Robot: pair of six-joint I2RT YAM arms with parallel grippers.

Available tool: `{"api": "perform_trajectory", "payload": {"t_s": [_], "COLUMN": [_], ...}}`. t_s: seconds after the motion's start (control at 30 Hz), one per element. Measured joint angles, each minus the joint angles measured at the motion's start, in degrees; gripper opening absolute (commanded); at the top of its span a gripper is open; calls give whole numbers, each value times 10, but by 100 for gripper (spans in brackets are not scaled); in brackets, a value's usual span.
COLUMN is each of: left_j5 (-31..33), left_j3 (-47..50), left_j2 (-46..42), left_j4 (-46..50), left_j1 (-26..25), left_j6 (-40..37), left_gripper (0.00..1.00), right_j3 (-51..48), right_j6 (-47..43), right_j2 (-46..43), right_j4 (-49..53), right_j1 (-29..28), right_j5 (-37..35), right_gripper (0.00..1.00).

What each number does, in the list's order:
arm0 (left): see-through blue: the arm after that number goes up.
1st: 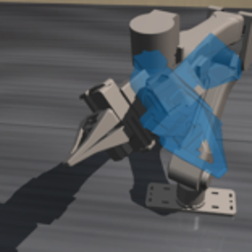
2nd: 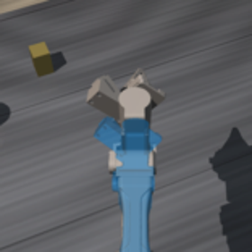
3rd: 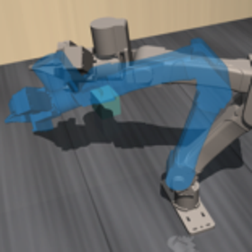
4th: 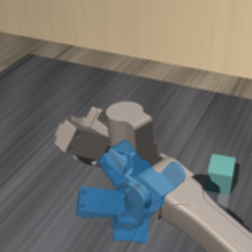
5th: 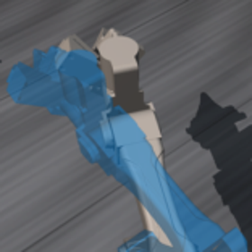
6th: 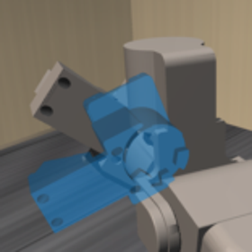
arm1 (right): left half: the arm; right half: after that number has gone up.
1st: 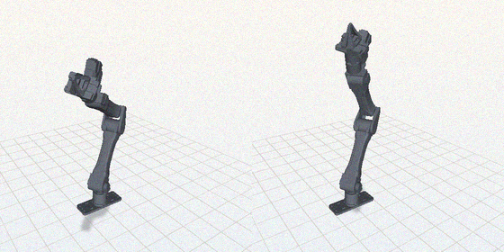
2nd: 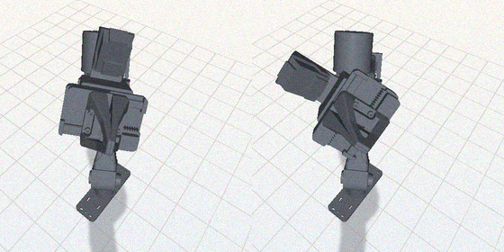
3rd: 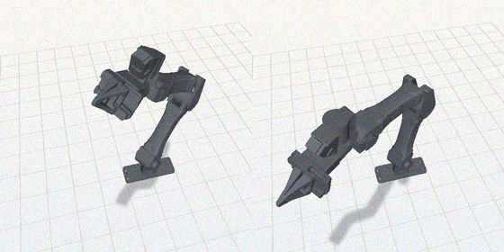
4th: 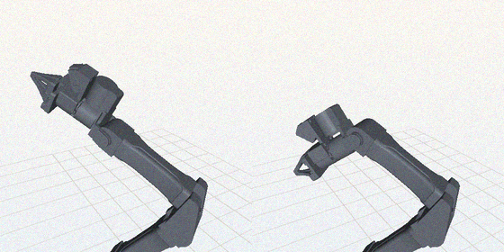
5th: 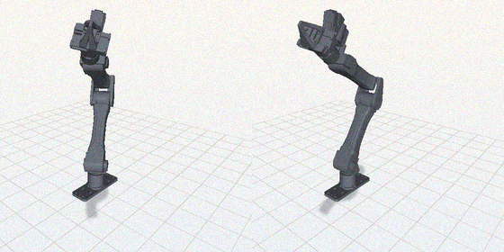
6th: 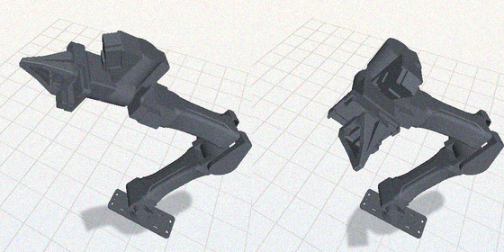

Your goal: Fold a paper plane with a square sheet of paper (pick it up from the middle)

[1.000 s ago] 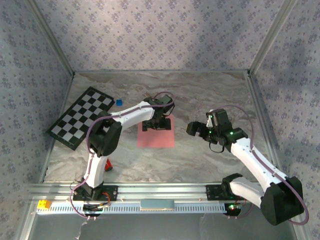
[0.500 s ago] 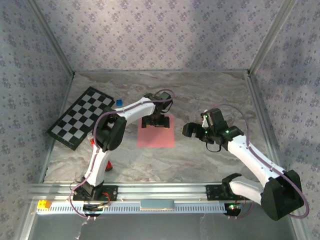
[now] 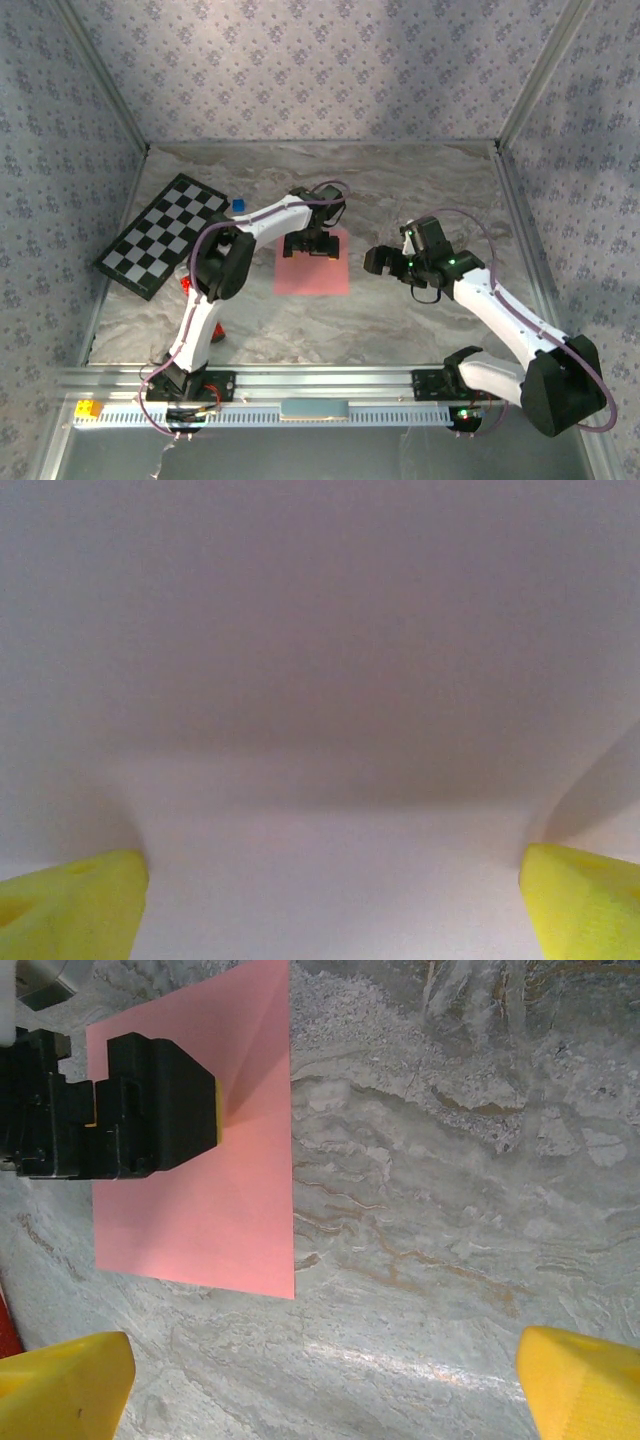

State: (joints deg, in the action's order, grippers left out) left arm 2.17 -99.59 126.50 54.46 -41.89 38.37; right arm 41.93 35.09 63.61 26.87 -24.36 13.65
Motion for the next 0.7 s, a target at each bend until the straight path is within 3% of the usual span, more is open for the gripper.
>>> {"api": "perform_trajectory", "payload": {"t_s": [0.7], "left_j5": [8], "left_j3": [-5], "left_j2": [7], "left_j4": [0], "left_j1": [-7], "left_j6": [17], "left_gripper": [95], "right_j3": [0], "right_j6": [0], "right_j2": [2], "right_j4": [16], "right_j1": [-1], "right_j5": [-22], "right_gripper": [99]}}
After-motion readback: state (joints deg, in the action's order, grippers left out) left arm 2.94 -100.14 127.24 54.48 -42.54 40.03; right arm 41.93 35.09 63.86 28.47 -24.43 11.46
